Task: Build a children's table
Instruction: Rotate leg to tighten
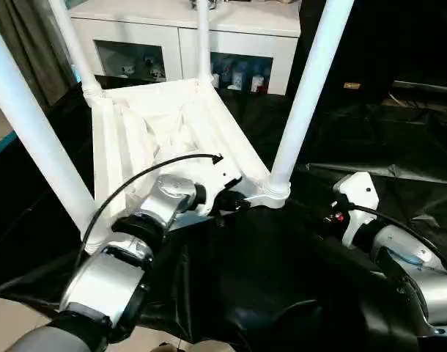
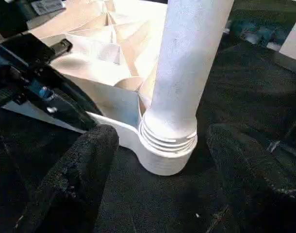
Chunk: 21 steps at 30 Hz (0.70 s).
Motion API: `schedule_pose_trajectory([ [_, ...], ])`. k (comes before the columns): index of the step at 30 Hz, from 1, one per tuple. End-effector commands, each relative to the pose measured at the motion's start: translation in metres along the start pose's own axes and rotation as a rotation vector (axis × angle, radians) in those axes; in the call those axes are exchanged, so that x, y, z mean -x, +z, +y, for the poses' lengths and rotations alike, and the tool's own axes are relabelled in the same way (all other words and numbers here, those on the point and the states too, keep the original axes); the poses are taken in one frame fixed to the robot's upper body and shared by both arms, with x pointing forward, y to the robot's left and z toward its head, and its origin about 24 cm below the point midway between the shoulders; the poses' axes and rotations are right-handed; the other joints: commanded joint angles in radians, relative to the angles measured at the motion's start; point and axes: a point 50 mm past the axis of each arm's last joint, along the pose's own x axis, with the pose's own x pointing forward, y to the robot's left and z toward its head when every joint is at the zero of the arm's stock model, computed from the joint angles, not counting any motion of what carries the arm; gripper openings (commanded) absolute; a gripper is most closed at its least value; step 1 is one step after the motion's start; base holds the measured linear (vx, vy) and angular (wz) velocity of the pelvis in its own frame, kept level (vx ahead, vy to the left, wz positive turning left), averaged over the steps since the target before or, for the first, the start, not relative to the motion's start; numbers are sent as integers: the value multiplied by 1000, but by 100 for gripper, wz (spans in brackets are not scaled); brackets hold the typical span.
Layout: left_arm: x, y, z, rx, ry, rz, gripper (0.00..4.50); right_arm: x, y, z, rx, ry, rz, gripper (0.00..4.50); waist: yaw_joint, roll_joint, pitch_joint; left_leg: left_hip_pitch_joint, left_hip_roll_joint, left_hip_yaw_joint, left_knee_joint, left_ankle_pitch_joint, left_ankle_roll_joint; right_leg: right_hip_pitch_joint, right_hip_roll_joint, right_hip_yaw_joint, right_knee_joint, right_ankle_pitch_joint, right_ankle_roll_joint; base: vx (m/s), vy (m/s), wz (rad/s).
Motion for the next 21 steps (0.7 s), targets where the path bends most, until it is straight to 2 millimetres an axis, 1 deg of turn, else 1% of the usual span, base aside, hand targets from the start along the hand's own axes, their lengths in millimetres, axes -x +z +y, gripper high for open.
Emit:
schedule_pose_trajectory([
  [1, 1, -7, -2, 8, -34, 28, 9, 0, 5, -1, 13, 6, -16, 337, 6, -7, -67, 20, 32, -20, -69, -277, 43, 48, -53, 36, -81, -274, -201, 0, 0, 0],
  [2, 1, -7, -2, 9, -37, 29, 9, 0, 5, -1, 14, 8, -16, 337, 7, -6, -68, 18, 33, -21, -70, -266, 44, 50, -53, 35, -78, -250, -209, 0, 0, 0],
  [3, 2, -9, -3, 10, -46, 33, 9, 0, 5, -1, 16, 13, -15, 337, 7, -9, -69, 18, 33, -20, -70, -260, 46, 51, -53, 35, -76, -238, -212, 0, 0, 0],
  [4, 2, -10, -4, 9, -54, 34, 9, -1, 4, 0, 16, 19, -13, 337, 8, -7, -69, 18, 33, -20, -69, -257, 48, 50, -53, 35, -75, -228, -217, 0, 0, 0],
  [5, 3, -12, -4, 5, -68, 35, 9, -1, 4, 0, 16, 29, -11, 337, 8, -9, -68, 17, 32, -19, -68, -251, 54, 52, -54, 36, -74, -218, -222, 0, 0, 0],
  [7, 5, -14, -7, -10, -95, 36, 9, -1, 3, 2, 14, 51, -5, 337, 8, -9, -66, 17, 33, -19, -69, -258, 56, 53, -56, 35, -77, -237, -222, 0, 0, 0],
  [11, 5, -22, -14, -70, -144, 63, 9, -2, 1, 4, 20, 66, 2, 337, 7, -6, -62, 22, 36, -20, -74, -299, 42, 46, -55, 36, -84, -310, -205, 0, 0, 0],
  [12, 5, -26, -18, -106, -172, 77, 9, -1, 0, 3, 18, 66, 5, 337, 7, -13, -59, 23, 37, -21, -77, -324, 33, 45, -57, 36, -88, -355, -191, 0, 0, 0],
  [13, 5, -26, -18, -106, -172, 77, 9, -1, 0, 3, 18, 66, 5, 337, 8, -10, -58, 26, 38, -21, -77, -333, 30, 43, -58, 37, -90, -372, -187, 0, 0, 0],
  [14, 5, -29, -24, -127, -219, 75, 9, -1, -2, 2, 18, 70, 9, 337, 8, -8, -58, 28, 40, -23, -79, -344, 23, 43, -59, 38, -90, -387, -184, 0, 0, 0],
  [15, 6, -29, -27, -135, -241, 70, 9, 0, -2, 1, 18, 73, 11, 337, 7, -9, -56, 25, 40, -24, -81, -347, 21, 43, -59, 38, -91, -391, -182, 0, 0, 0],
  [16, 6, -29, -27, -135, -241, 70, 9, 0, -2, 1, 18, 73, 11, 337, 6, -8, -56, 27, 39, -23, -82, -354, 17, 41, -58, 38, -92, -397, -181, 0, 0, 0],
  [17, 6, -28, -32, -141, -272, 49, 9, 1, -3, 0, 18, 74, 14, 337, 6, -10, -56, 29, 40, -22, -82, -361, 14, 40, -58, 39, -92, -403, -180, 0, 0, 0],
  [18, 6, -26, -34, -140, -281, 30, 9, 2, -4, -2, 16, 81, 17, 337, 7, -9, -56, 30, 42, -24, -83, -367, 11, 42, -61, 39, -91, -409, -181, 0, 0, 0],
  [19, 6, -25, -35, -138, -283, 22, 9, 2, -4, -2, 14, 90, 17, 337, 7, -8, -56, 31, 42, -23, -83, -372, 9, 40, -59, 40, -91, -411, -180, 0, 0, 0],
  [20, 6, -25, -36, -138, -284, 18, 9, 3, -5, -2, 13, 109, 18, 337, 8, -9, -56, 31, 41, -22, -82, -376, 11, 39, -59, 40, -92, -414, -177, 0, 0, 0],
  [21, 6, -25, -36, -137, -285, 18, 9, 4, -6, -1, 15, 132, 24, 337, 9, -4, -55, 30, 40, -23, -82, -375, 11, 40, -60, 40, -92, -416, -175, 0, 0, 0],
])
